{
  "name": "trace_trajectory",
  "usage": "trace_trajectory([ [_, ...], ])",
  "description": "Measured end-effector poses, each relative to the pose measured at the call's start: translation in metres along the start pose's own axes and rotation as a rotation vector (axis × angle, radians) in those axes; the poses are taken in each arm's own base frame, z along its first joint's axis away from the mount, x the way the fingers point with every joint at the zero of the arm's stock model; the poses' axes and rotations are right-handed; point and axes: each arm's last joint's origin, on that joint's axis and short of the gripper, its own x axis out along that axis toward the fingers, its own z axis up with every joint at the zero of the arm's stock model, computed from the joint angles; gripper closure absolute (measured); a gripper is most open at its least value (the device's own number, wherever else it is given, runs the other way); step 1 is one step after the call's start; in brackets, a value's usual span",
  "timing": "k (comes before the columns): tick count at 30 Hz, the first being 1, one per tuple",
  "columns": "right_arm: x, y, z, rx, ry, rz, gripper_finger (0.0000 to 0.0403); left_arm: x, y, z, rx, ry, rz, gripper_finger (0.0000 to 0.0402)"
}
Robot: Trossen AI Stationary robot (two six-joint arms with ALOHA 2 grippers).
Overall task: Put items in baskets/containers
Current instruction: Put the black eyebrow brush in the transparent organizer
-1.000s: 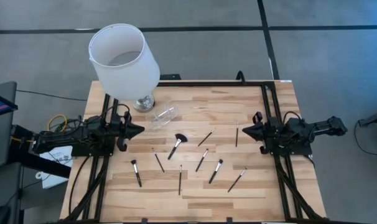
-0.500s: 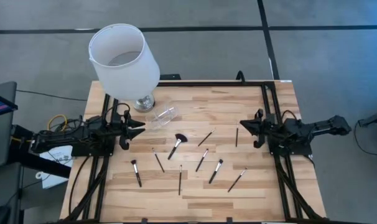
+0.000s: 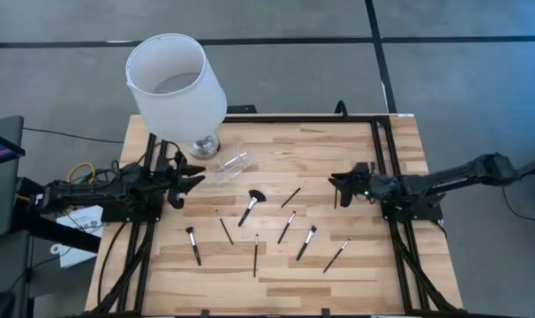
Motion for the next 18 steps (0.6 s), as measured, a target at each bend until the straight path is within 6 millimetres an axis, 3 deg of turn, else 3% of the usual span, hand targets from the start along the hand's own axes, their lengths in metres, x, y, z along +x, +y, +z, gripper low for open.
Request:
trace_trajectory([
  [7,0.007,0.025,0.018,-0.051,0.205,-0.122,0.0290,0.013,0.004,-0.016,-0.006,0.146,0.053,0.0266],
  [11,0.010,0.039,0.024,-0.063,0.296,-0.270,0.0290,0.030,0.001,-0.011,-0.002,0.214,0.058,0.0266],
  [18,0.031,0.037,0.009,-0.023,0.331,-0.528,0.0290,0.053,-0.005,-0.014,0.011,0.324,0.068,0.0266],
])
